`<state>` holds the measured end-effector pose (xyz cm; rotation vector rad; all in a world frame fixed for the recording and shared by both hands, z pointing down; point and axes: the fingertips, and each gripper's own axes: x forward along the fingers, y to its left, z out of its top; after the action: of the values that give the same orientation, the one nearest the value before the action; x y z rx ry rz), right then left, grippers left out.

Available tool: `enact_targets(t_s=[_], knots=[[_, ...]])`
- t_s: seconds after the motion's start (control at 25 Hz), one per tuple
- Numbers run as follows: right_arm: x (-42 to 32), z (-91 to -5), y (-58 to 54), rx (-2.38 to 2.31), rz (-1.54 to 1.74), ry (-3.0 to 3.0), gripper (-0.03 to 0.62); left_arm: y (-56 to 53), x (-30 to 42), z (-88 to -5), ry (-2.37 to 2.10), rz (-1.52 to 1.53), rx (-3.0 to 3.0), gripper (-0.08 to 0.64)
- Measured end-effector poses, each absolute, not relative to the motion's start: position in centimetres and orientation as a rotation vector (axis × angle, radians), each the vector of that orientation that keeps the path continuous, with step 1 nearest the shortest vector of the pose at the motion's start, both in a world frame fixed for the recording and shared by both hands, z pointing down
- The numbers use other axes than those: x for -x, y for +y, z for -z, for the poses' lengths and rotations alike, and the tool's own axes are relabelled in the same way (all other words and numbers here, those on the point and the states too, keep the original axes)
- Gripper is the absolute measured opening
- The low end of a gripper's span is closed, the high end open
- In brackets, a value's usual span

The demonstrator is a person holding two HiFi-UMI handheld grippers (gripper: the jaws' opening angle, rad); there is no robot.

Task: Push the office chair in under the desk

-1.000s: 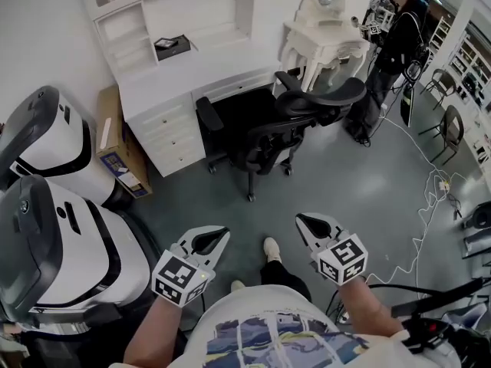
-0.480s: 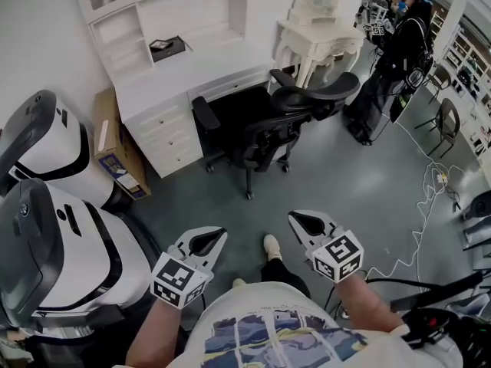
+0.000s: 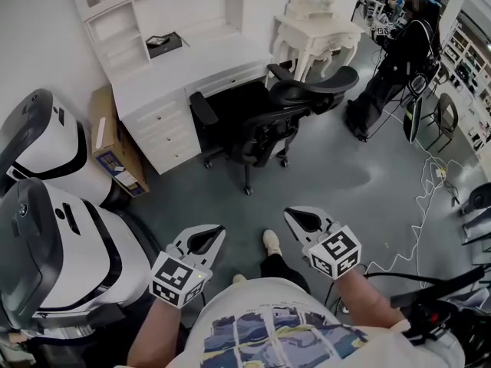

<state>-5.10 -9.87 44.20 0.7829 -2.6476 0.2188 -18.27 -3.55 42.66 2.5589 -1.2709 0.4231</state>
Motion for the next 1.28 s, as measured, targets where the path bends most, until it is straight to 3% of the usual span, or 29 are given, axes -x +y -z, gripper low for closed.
enact_targets(t_s=[1.28], knots=[[6.6, -44.3, -8.8, -0.723, -0.186, -2.656, 0.025, -2.9, 18.1, -43.1, -1.234, -0.455, -2.56, 0.014]])
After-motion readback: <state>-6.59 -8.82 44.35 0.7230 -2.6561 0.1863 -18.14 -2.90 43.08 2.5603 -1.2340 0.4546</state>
